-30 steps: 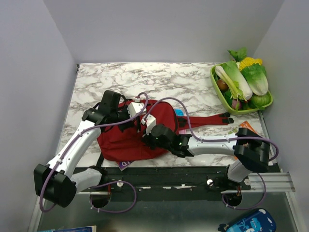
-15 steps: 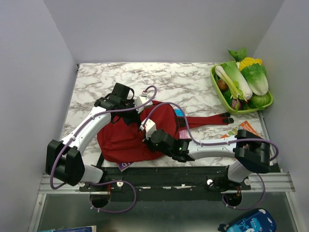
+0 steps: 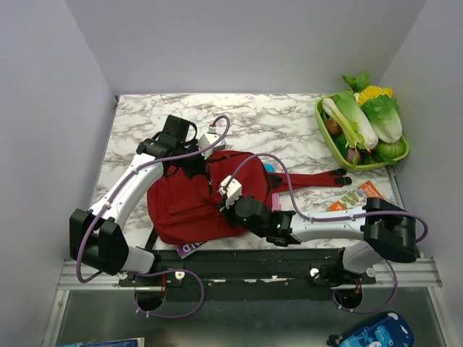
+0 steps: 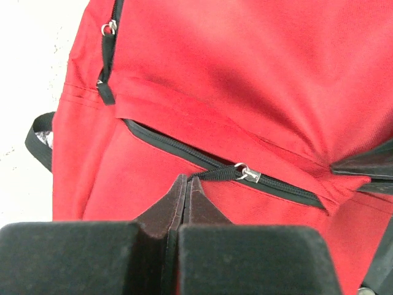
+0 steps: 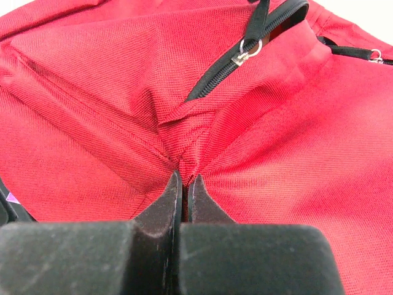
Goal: Pack the student bag
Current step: Zip the student bag at the center of the board.
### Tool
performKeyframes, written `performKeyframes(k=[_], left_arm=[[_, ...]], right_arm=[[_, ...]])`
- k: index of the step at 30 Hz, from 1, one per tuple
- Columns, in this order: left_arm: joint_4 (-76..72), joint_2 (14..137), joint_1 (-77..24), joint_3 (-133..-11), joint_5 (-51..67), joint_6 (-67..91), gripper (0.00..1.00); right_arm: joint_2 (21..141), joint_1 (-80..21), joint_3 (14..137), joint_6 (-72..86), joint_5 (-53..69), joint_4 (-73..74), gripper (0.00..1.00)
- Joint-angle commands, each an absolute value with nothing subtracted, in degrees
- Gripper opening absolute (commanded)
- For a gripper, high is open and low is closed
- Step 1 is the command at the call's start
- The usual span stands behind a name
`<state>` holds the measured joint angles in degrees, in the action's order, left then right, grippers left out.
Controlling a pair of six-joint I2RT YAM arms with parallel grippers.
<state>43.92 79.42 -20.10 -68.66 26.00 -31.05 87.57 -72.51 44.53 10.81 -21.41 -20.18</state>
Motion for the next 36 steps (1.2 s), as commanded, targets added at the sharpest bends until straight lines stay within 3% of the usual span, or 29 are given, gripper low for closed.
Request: performKeyframes(k=[1, 17, 18, 20, 22, 23, 24, 27, 32, 36], left_arm=[[30.8, 81.0, -17.1, -71.3, 16.7, -34.7, 0.00], [25.7, 98.1, -16.0, -80.8, 2.4, -29.8, 0.00], [27.8, 98.5, -16.0, -81.6, 3.9, -29.5, 0.04], [29.5, 98.4, -16.0, -82.4, 6.5, -27.6, 0.13], [31.5, 96.3, -16.0, -82.7, 10.2, -26.3, 0.31], [32.4, 95.5, -16.0, -82.5, 11.4, -25.6, 0.46], [34.3, 94.5, -16.0, -82.4, 12.6, -25.1, 0.61], [38.0, 89.7, -14.7, -82.5, 16.4, -20.8, 0.67], [45.5, 82.5, -8.6, -82.0, 20.7, -18.9, 0.74], [50.8, 78.2, -1.1, -73.6, 17.8, -23.1, 0.76]], right_arm=[[85.2, -77.0, 40.0, 10.9, -18.5, -13.3, 0.01], [84.6, -80.2, 38.5, 11.2, -20.4, -11.9, 0.01], [84.5, -80.2, 38.8, 11.5, -20.7, -11.7, 0.01], [84.1, -80.2, 39.4, 11.8, -21.9, -11.1, 0.08], [83.6, -80.2, 40.9, 11.5, -23.4, -10.7, 0.23], [82.8, -80.2, 41.7, 10.8, -24.0, -9.9, 0.30], [82.1, -80.0, 42.5, 10.5, -24.9, -9.3, 0.47], [78.2, -76.9, 45.4, 10.8, -25.8, -7.1, 0.63], [74.1, -62.6, 54.6, 13.4, -20.9, 2.0, 0.70], [80.2, -55.3, 64.1, 9.2, -22.4, 11.1, 0.84]])
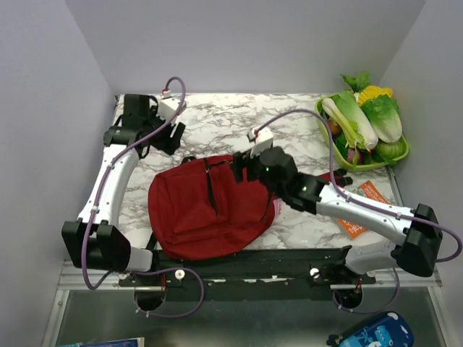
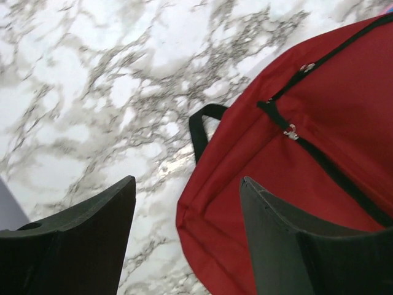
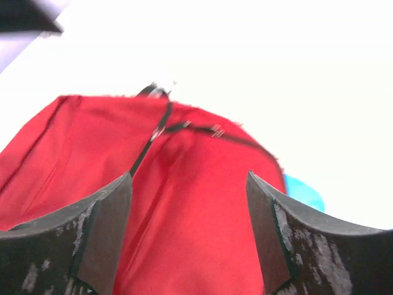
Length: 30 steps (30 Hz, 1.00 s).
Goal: Pack the student bag
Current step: Zip the student bag at the center of the board, then adjust the student bag at the center of the board.
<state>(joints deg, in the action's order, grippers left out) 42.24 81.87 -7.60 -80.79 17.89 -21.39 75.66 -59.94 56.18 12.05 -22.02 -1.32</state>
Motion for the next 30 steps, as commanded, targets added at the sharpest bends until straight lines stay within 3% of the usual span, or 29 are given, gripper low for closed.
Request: performKeyframes(k=[1, 8, 14, 16, 20, 21, 23, 24, 26, 30], left_arm=[[51.2, 76.7, 1.0, -71.3, 17.8, -24.9, 0.76], [58.8, 75.6, 10.6, -57.5, 18.0, -32.7, 0.97], [55.0, 75.5, 11.9, -52.4, 14.0, -32.5, 0.98], [51.9, 76.8, 11.9, -50.0, 13.6, -30.7, 0.96], [50.2, 81.9, 11.9, -49.9, 14.8, -29.2, 0.74], [52.0, 82.6, 11.8, -52.0, 16.0, -29.4, 0.59], [53.1, 83.1, 11.8, -54.6, 17.7, -29.1, 0.35], [54.1, 83.1, 11.8, -57.4, 19.6, -28.8, 0.15], [55.4, 83.2, 11.8, -60.9, 21.2, -27.1, 0.00], [59.8, 84.7, 10.7, -76.1, 26.5, -22.8, 0.00]], right_arm=[[83.7, -53.4, 66.3, 9.0, -22.5, 13.4, 0.85], [93.9, -45.9, 72.1, 8.7, -16.4, 22.9, 0.91], [98.0, -42.4, 72.2, 8.9, -11.4, 24.8, 0.90], [97.4, -41.9, 71.6, 10.4, -8.2, 24.6, 0.81], [91.1, -41.8, 64.6, 16.3, -1.2, 16.0, 0.61], [90.1, -41.9, 63.5, 16.6, -1.1, 15.6, 0.50], [88.0, -41.8, 62.8, 16.8, -0.9, 15.4, 0.42], [87.4, -41.9, 62.8, 16.7, -1.0, 15.5, 0.36], [85.5, -41.9, 63.2, 16.2, -1.4, 15.6, 0.31], [82.5, -41.9, 66.3, 16.0, -1.2, 17.8, 0.13]])
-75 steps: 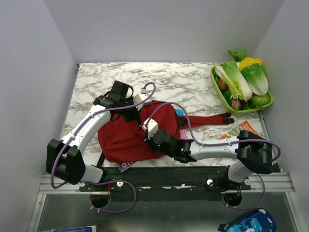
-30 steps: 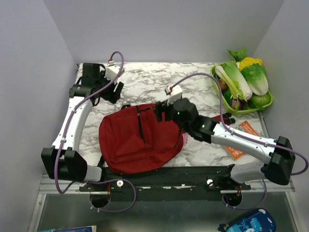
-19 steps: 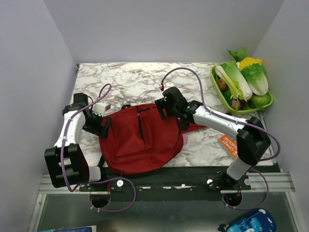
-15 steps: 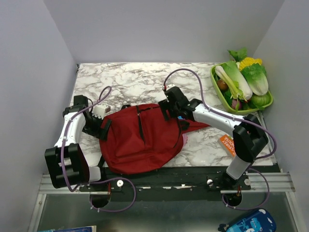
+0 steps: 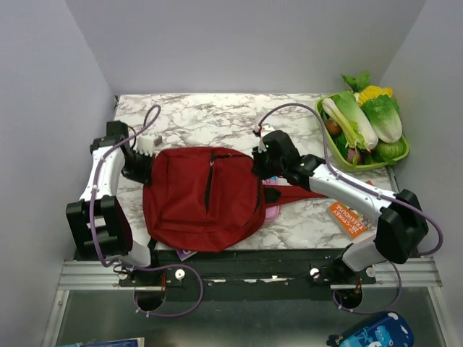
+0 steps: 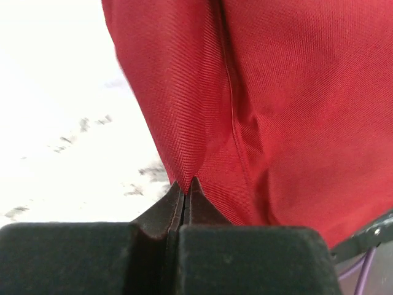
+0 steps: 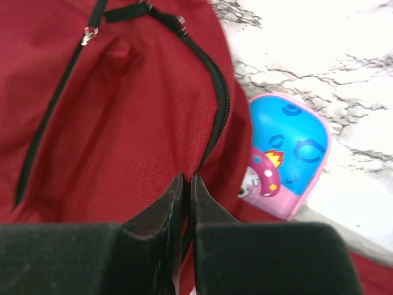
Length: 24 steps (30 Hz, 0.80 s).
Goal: Pack the student bag
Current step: Adjust the student bag at the center of the board.
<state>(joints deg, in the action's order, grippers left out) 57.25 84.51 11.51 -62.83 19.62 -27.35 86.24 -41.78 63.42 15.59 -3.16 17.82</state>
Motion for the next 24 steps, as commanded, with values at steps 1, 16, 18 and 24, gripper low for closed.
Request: performKeyframes(k=[1, 16, 18, 24], left_arm=[[60.5, 85.2, 10.3, -78.8, 28.6, -22.0, 0.00], [59.0, 106.7, 0.5, -117.9, 19.2, -12.8, 0.00], [57.4, 109.0, -1.5, -120.2, 17.3, -12.7, 0.00], [59.7, 120.6, -7.6, -134.5, 11.9, -12.5, 0.03]], right_arm=[[81.8, -42.0, 67.9, 16.0, -1.0, 18.4, 0.10], [77.8, -44.3, 67.4, 23.7, 7.3, 19.0, 0.01], [78.9, -46.3, 65.0, 26.1, 6.9, 16.0, 0.01], [86.3, -53.9, 63.5, 29.4, 6.9, 11.3, 0.01]])
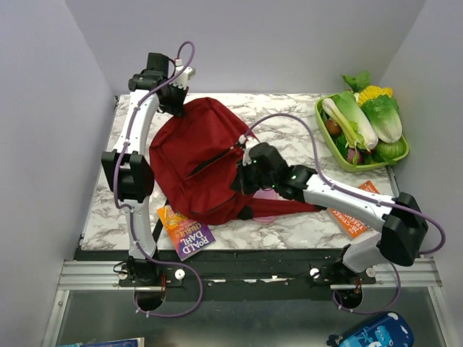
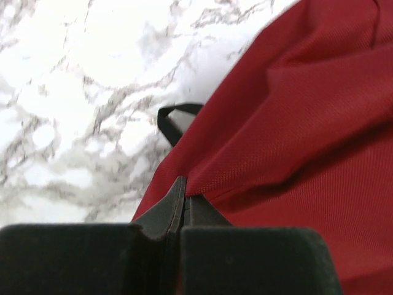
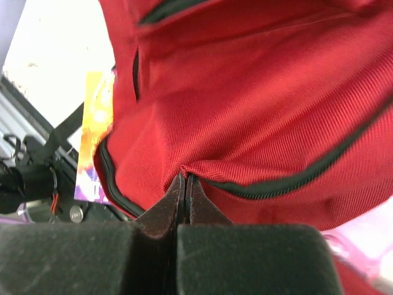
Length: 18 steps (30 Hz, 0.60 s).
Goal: Pack the student bag
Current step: Adjust the student bag at the center of the board.
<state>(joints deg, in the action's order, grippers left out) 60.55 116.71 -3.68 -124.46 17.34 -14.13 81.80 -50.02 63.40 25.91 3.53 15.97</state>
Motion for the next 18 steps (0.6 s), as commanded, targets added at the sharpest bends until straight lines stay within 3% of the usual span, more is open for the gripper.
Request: performKeyframes(k=[1, 2, 3, 4, 6, 7, 8, 14, 18], left_arm=[[59.3, 121.6, -8.5, -134.7, 10.9, -13.2, 0.10], [59.0, 121.8, -9.2, -134.5, 8.8, -13.8, 0.22], [58.3, 121.9, -10.5, -133.7, 8.0, -14.4, 0.54], [57.9, 121.5, -11.0, -133.3, 7.3, -15.2, 0.66], [57.1, 120.2, -11.5, -131.5, 7.8, -16.1, 0.82], [56.9, 118.3, -11.5, -130.6, 8.3, -16.3, 0.86], [56.6, 117.2, -11.5, -129.6, 8.6, -16.3, 0.99], [58.0, 105.0, -12.6, -116.7, 19.1, -18.4, 0.99], [57.9, 97.3, -17.9, -100.0, 24.1, -21.5, 0.99]], right_arm=[[87.2, -54.6, 63.9, 29.4, 7.2, 11.4, 0.10], [88.1, -54.7, 64.4, 29.3, 7.6, 12.3, 0.19], [88.5, -54.7, 64.3, 29.1, 7.5, 12.7, 0.28], [87.9, -54.6, 64.1, 29.1, 6.8, 13.0, 0.47], [86.1, -54.6, 62.6, 28.0, 3.4, 13.7, 0.54], [83.5, -54.4, 62.3, 27.2, 2.3, 13.9, 0.58], [82.3, -54.3, 62.2, 26.2, 0.4, 14.7, 0.60], [74.9, -49.1, 60.6, 21.5, -4.5, 15.2, 0.60], [75.1, -44.2, 59.8, 19.8, -6.2, 15.0, 0.58]])
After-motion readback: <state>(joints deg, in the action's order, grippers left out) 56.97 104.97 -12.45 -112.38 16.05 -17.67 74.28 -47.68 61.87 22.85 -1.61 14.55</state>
